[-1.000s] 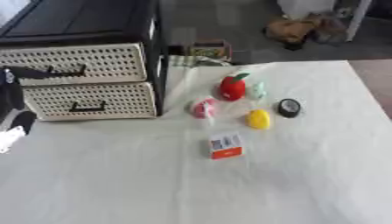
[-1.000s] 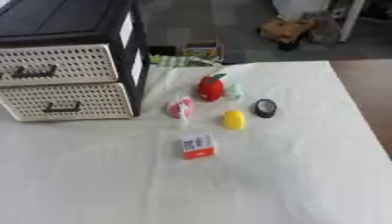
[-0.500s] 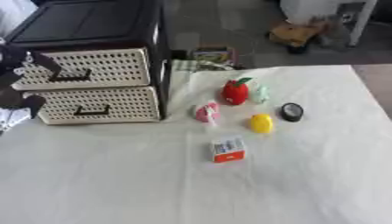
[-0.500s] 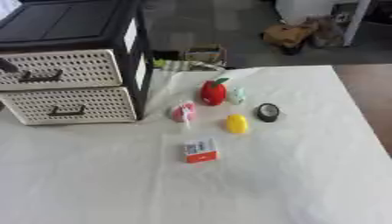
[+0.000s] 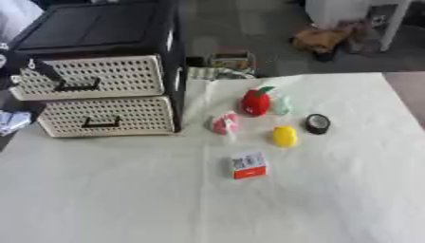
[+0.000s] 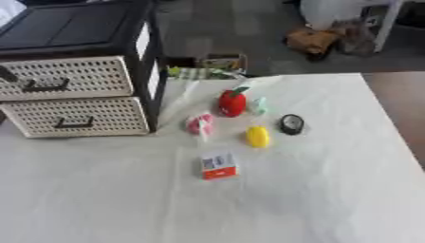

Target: Pick up objects from table and place into drawer.

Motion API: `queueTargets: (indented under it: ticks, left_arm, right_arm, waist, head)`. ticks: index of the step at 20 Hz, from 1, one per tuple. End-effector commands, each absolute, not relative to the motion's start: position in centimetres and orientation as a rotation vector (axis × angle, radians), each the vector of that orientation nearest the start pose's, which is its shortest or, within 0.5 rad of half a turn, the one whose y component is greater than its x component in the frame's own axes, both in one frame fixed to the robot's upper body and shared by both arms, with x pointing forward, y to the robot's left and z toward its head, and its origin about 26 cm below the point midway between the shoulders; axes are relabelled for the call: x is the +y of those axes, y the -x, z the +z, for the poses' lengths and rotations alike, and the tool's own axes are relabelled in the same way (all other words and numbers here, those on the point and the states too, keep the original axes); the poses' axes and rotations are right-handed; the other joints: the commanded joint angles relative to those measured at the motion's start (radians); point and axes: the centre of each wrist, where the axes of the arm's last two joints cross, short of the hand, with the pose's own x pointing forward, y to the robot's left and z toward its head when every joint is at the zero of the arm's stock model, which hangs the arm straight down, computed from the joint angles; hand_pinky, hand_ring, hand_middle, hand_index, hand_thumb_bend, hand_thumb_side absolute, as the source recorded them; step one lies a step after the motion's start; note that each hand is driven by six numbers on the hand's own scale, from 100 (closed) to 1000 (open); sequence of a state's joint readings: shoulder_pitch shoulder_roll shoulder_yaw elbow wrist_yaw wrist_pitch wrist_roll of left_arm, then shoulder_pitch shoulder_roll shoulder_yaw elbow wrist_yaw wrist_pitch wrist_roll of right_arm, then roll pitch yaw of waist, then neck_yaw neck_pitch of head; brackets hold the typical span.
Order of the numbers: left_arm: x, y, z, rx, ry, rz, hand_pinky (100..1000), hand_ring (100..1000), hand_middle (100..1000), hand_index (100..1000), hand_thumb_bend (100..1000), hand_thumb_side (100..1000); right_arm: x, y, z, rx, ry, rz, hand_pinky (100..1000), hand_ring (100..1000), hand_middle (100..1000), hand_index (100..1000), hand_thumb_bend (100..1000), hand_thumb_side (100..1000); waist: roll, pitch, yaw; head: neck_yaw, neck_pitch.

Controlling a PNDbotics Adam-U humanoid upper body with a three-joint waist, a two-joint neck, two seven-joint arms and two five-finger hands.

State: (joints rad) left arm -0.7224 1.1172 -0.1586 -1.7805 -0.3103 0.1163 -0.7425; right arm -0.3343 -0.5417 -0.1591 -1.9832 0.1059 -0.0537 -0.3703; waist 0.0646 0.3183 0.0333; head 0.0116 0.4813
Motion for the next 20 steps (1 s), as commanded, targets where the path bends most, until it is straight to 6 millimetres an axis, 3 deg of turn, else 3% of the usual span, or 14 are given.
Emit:
queueTargets:
  ticks: [1, 11, 20]
  left_arm:
    - [33.5, -32.3, 38.1, -1.332, -0.959, -1.593, 100, 100, 100, 867, 105, 408]
    - [33.8, -34.8, 37.5, -1.303, -0.886, -1.493, 100, 100, 100, 864, 105, 408]
    - [33.5, -35.5, 36.6, -1.276, -0.856, -1.482, 100, 100, 100, 896, 105, 408]
  right_arm:
    - [-32.4, -29.3, 25.8, -2.483, 0.770, 0.099, 711, 584, 544, 732, 369, 801]
    - [-32.3, -29.3, 25.8, -2.483, 0.764, 0.100, 712, 583, 542, 730, 375, 797]
    - [-32.2, -29.3, 25.9, -2.488, 0.762, 0.100, 711, 582, 540, 727, 381, 794]
  waist:
    - [-0.001, -0.019, -0.001]
    - [0.003, -0.014, -0.011]
    - [0.004, -0.003, -0.018]
  head:
    - [0.007, -0.013]
    - [0.019, -0.039]
    - [0.014, -0.023]
